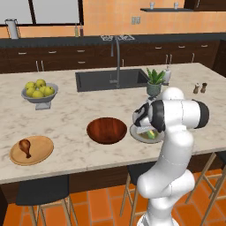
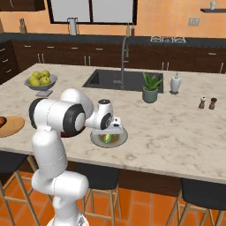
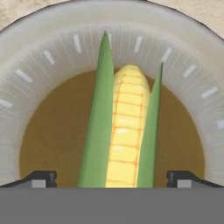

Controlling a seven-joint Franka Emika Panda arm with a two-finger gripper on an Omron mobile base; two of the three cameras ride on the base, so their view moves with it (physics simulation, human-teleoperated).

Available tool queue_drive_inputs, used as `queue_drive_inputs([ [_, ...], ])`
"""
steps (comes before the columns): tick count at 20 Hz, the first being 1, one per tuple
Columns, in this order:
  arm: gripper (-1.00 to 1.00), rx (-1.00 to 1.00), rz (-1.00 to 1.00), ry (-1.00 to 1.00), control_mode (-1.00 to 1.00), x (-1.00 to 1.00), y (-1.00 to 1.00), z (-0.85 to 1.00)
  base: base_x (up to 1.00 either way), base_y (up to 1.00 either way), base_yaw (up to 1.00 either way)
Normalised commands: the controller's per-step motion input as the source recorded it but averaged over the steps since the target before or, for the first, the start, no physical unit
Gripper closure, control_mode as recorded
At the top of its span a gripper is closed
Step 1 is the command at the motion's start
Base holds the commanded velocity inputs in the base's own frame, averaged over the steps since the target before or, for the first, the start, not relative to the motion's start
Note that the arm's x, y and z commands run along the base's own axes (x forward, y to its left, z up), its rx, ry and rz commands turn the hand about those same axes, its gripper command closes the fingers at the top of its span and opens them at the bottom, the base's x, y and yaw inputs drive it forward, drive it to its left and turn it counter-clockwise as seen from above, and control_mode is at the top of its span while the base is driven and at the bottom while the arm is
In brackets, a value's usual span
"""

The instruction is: Pick the chicken drumstick and corn from their plates and place them in the bowl. Then put the bowl in the fridge.

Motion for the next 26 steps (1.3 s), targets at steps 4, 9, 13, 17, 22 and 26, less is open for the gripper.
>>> queue_drive_inputs([
  [4,1.0,0.0,0.0,0.03,-1.0,0.0,0.0,-0.17,0.0,0.0,0.0],
  [9,1.0,0.0,0.01,0.0,-1.0,-0.15,0.18,0.47,0.0,0.0,0.0],
  [13,1.0,0.01,0.01,0.0,-1.0,-0.04,0.54,0.98,0.0,0.0,0.0],
  [17,1.0,0.0,0.01,0.0,-1.0,-0.01,1.0,0.95,0.0,0.0,0.0],
  [22,1.0,0.0,0.0,0.09,-1.0,0.21,1.0,0.26,0.0,0.0,0.0],
  [26,1.0,0.12,0.0,0.31,-1.0,0.42,0.64,-0.31,0.0,0.0,0.0],
])
